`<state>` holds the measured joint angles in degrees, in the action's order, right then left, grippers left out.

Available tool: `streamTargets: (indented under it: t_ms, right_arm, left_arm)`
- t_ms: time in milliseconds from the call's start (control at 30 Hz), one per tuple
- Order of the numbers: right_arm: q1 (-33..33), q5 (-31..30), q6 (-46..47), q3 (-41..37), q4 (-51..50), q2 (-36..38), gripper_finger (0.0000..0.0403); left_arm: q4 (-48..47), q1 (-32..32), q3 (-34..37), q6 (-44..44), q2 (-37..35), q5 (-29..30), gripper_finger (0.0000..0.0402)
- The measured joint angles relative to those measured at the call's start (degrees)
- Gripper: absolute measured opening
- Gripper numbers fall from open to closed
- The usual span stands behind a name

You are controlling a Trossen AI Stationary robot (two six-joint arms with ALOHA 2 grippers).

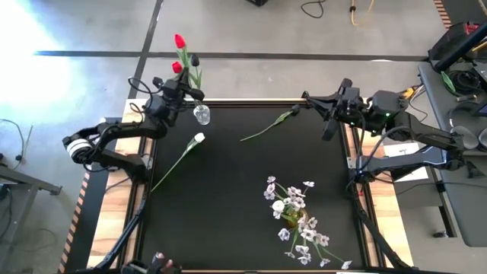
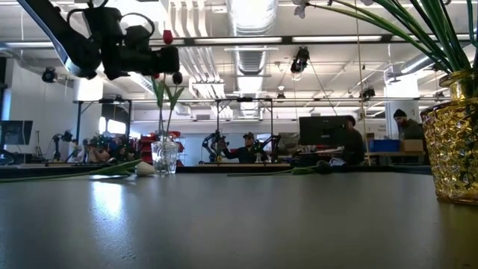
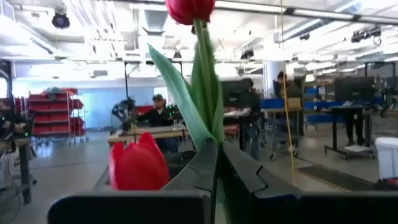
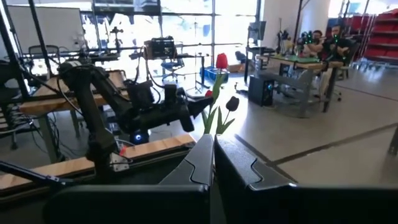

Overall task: Sort flowers into vase by color
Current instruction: Put the red flower into the transparent vase

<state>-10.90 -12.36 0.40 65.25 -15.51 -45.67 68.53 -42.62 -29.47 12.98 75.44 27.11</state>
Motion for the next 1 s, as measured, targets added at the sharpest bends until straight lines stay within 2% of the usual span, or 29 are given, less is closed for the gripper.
streamTargets:
  t_ms: [267, 467, 1000]
  right_arm:
    - [0.0, -1.3, 0.3, 0.0, 0.0, -1.5, 0.0009]
    - [0.0, -1.4, 1.2, 0.0, 0.0, -2.4, 0.0009]
    - [0.0, -1.2, 1.2, 0.0, 0.0, -2.5, 0.0009]
  left_arm:
    - [8.2, -2.8, 0.7, -1.2, 5.9, -5.4, 0.0000]
    - [15.8, -2.7, 1.3, -2.5, 11.0, -5.4, 0.0000]
    - [14.4, 0.3, 3.2, -1.4, 13.9, -5.7, 0.0008]
